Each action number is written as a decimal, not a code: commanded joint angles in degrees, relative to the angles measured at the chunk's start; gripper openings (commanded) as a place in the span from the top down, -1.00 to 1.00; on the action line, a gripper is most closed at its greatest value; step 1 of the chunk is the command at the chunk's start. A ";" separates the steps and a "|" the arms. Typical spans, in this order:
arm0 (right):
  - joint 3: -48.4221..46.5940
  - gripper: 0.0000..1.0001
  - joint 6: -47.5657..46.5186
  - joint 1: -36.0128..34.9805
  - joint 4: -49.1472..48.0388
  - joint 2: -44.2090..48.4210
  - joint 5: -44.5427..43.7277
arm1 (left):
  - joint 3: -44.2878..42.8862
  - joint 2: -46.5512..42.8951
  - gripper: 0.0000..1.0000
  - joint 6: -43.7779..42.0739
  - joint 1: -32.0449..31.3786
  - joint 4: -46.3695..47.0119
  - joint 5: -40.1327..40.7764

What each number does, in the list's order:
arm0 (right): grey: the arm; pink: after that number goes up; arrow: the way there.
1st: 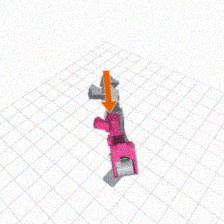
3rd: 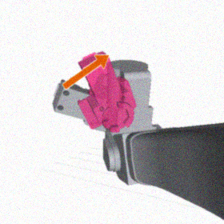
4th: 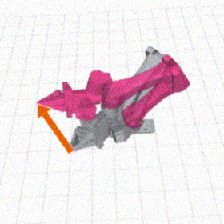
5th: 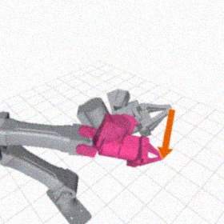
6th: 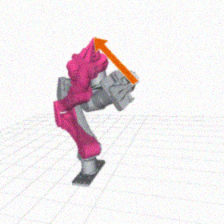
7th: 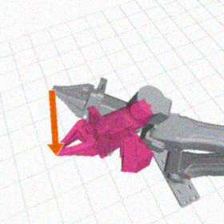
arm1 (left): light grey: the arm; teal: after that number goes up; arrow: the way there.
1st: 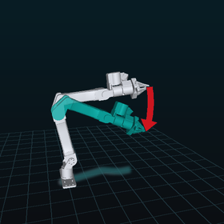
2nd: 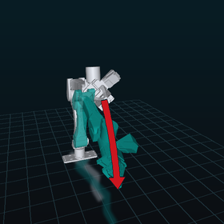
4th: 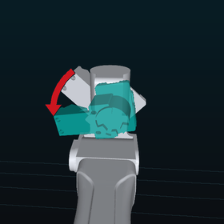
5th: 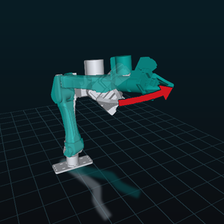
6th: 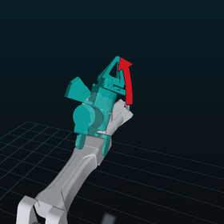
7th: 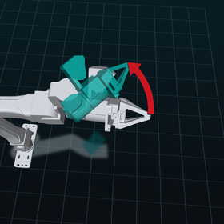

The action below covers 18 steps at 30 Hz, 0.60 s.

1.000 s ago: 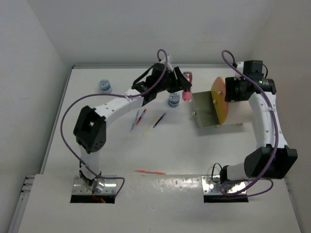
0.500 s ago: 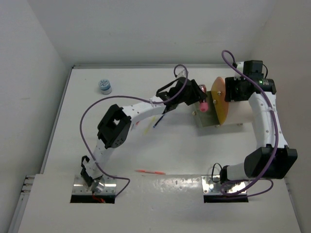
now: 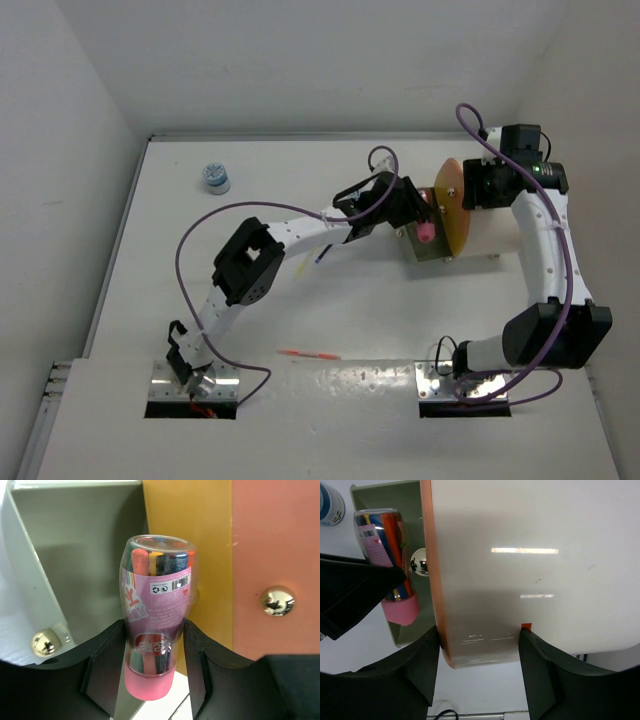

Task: Sort the stationery into containers
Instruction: Place the stationery in the drawer.

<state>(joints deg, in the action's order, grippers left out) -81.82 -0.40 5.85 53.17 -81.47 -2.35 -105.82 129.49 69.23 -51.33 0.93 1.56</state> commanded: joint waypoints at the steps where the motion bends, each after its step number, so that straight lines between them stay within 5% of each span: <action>1: 4.30 -0.16 -1.62 -0.66 6.33 -5.54 1.21 | -3.25 -0.73 0.27 -0.85 -0.35 4.17 0.81; 4: 4.21 -0.16 -1.62 -0.66 6.51 -5.72 1.03 | -4.22 -1.08 0.11 -3.04 -0.61 4.17 0.63; 6: 4.21 -0.16 -1.71 -0.66 6.51 -5.71 0.68 | -5.27 -1.52 -0.23 -4.01 -0.88 2.77 1.77; 8: 4.30 -0.16 -1.88 -0.66 6.42 -5.63 0.50 | -5.27 -1.96 -0.33 -4.54 -0.88 2.41 1.34; 9: 4.30 -0.16 -1.79 -0.66 6.34 -5.63 0.50 | -5.10 -2.66 -0.58 -4.46 -0.79 1.63 1.42; 12: 4.56 -0.16 -1.88 -0.57 6.25 -5.54 0.50 | -3.78 -4.33 -0.69 -5.16 -0.26 1.36 0.55; 15: 4.83 -0.16 -1.88 -0.66 5.98 -5.54 0.24 | -2.81 -6.35 -0.58 -6.56 1.66 0.13 -1.29; 18: 5.01 -0.16 -1.79 -0.66 5.81 -5.45 0.33 | -0.98 -10.04 -0.14 -9.02 3.60 -3.10 -3.67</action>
<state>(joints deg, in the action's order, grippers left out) -81.67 -0.89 5.80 51.94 -81.82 -2.37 -107.66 127.13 63.51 -50.24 -0.84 0.14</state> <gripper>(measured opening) 0.587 0.612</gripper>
